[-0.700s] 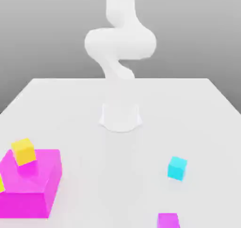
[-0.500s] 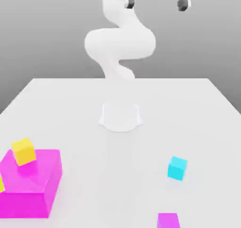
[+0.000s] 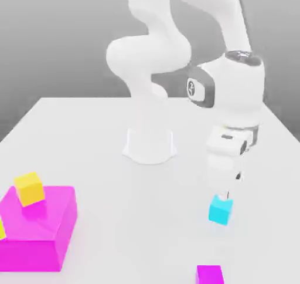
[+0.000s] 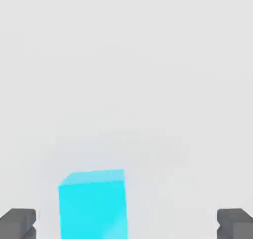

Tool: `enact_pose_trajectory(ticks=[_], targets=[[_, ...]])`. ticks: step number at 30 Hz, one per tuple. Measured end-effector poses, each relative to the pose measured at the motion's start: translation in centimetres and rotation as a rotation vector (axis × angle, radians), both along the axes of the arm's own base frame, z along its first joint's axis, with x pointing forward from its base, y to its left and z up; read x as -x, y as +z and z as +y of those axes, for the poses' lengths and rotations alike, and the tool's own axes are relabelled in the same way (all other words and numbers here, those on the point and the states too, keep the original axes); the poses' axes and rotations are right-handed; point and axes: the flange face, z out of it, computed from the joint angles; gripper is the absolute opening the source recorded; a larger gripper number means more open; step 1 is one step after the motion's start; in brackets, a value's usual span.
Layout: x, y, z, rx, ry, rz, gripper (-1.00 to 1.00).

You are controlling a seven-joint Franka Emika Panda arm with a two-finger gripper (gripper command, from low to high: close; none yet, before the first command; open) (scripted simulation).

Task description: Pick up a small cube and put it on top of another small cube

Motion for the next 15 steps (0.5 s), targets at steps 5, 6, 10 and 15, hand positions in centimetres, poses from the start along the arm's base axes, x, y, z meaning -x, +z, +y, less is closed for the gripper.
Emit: enact_pose_trajectory(ticks=[5,6,10,15], targets=[[0.3,-4.5,0.0,0.003,0.008,0.006,0.00],[0.4,-5.2,-0.1,0.003,0.008,0.007,-1.00],[0.4,-5.2,-0.1,0.003,0.008,0.007,-1.00],[0.3,-4.0,0.0,0.004,0.008,0.007,-1.00]])
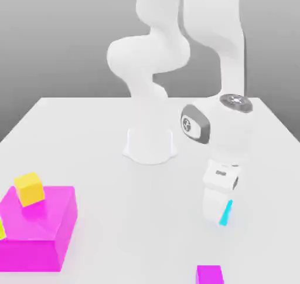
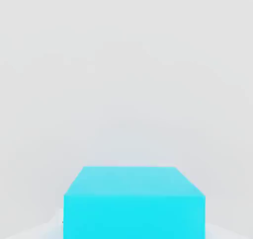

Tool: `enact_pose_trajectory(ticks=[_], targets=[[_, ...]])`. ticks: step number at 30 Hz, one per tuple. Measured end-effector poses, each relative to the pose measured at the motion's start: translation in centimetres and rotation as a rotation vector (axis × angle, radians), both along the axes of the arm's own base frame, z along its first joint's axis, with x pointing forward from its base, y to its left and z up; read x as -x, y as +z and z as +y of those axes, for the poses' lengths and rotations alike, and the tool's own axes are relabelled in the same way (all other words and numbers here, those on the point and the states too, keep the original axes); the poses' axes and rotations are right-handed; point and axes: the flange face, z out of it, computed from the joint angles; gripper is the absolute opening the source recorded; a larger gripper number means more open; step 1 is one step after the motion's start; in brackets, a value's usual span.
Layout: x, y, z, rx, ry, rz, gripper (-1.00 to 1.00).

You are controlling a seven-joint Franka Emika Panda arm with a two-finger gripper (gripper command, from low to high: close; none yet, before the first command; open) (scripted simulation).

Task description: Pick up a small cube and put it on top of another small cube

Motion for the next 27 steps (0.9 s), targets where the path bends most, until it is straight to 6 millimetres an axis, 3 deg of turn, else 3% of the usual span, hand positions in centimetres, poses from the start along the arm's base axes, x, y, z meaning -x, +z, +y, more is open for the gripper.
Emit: enact_pose_trajectory(ticks=[5,9,13,18,23,27], targets=[[0.1,4.2,0.0,0.000,0.001,0.000,-1.00],[-3.7,6.6,-4.7,0.001,-0.218,-0.002,-1.00],[-7.5,8.9,-12.3,0.002,-0.511,-0.005,-1.00],[-9.7,12.0,-21.5,0.002,-0.836,-0.007,-1.00],[-9.0,15.2,-32.0,0.001,-1.180,-0.006,-1.00],[-6.1,17.9,-40.5,-0.002,-1.463,-0.003,-1.00]])
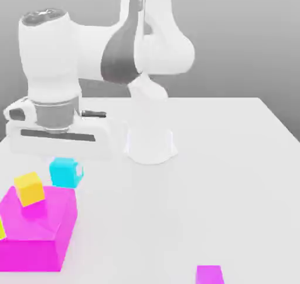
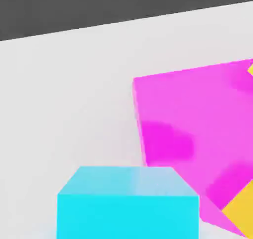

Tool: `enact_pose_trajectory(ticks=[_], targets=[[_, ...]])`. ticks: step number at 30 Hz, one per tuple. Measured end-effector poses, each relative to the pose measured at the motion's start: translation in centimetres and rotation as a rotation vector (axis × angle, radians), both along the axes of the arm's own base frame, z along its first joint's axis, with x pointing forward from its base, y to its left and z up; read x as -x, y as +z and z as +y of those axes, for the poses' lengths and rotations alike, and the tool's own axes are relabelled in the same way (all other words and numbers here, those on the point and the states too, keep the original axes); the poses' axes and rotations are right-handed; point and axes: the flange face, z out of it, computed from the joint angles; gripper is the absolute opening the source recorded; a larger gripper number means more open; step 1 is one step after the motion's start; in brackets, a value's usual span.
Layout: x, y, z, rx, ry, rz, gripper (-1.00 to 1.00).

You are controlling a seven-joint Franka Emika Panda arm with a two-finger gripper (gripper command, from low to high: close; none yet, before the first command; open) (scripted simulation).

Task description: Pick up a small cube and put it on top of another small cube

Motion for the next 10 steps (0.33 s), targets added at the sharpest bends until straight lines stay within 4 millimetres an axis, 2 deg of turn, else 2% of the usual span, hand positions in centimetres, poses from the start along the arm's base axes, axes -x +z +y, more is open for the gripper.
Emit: enact_pose_trajectory(ticks=[1,2,6,7,10], targets=[[1.1,0.7,-2.1,-0.001,-0.073,0.000,-1.00],[1.7,0.5,-3.2,-0.004,-0.113,0.000,-1.00],[2.3,-4.1,-4.3,-0.004,-0.151,0.000,-1.00],[2.4,-4.8,-4.3,-0.003,-0.152,0.001,1.00],[2.4,-4.8,-4.3,-0.003,-0.152,0.001,1.00]])
